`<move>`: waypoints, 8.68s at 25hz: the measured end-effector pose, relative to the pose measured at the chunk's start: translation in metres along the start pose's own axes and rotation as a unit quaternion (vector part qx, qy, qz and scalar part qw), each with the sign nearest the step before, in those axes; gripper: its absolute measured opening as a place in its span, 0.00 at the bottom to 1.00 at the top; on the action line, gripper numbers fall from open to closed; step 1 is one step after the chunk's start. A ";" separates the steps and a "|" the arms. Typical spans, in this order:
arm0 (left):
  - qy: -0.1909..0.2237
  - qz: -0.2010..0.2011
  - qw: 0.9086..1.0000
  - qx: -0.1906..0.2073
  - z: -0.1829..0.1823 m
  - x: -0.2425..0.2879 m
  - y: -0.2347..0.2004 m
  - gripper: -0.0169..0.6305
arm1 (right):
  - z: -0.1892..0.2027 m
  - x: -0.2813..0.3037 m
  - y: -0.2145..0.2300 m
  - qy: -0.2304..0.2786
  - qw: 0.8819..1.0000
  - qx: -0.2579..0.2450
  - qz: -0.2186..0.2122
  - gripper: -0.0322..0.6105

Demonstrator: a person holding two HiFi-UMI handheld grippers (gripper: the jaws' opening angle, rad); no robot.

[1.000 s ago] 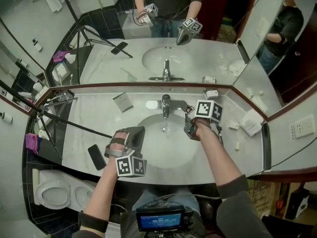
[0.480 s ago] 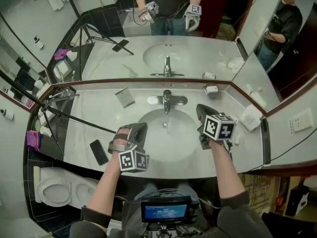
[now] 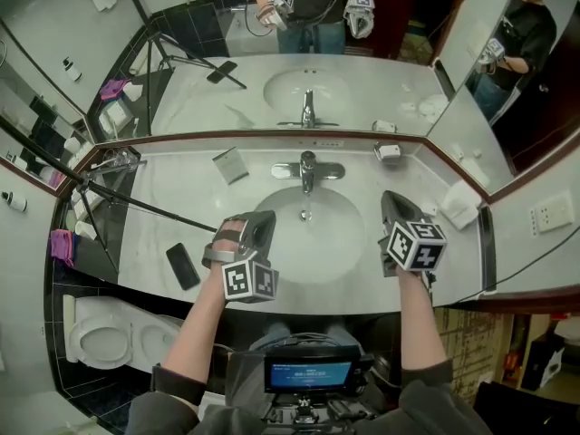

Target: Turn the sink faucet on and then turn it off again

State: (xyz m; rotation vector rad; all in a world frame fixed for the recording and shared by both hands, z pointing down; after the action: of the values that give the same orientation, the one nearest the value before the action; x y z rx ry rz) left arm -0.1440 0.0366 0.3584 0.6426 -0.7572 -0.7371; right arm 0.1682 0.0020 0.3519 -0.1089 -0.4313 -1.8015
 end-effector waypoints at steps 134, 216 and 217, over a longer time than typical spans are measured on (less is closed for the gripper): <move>-0.089 0.035 0.990 -0.099 0.094 0.050 0.047 0.03 | 0.154 0.268 -0.068 -0.118 0.672 -0.684 -0.258 0.25; -0.033 -0.055 0.979 -0.192 0.044 -0.010 0.004 0.03 | 0.099 -0.011 0.064 -0.096 0.983 -0.156 -0.022 0.08; -0.034 -0.056 0.979 -0.192 0.045 -0.010 0.004 0.03 | 0.100 -0.007 0.063 -0.095 0.983 -0.153 -0.024 0.08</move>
State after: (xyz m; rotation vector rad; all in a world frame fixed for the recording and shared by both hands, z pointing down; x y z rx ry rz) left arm -0.1830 0.0356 0.3834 0.3109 -0.6215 -0.9834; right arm 0.2152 0.0296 0.4567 -0.4917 -0.2887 -1.9030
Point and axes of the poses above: the fingertips, and each gripper's own axes: x forward along the fingers, y to its right, z out of its underside, the point moved 9 cm from there along -x, backward along the fingers, and after that the axes turned 7 degrees about y, right-handed, at the moved point
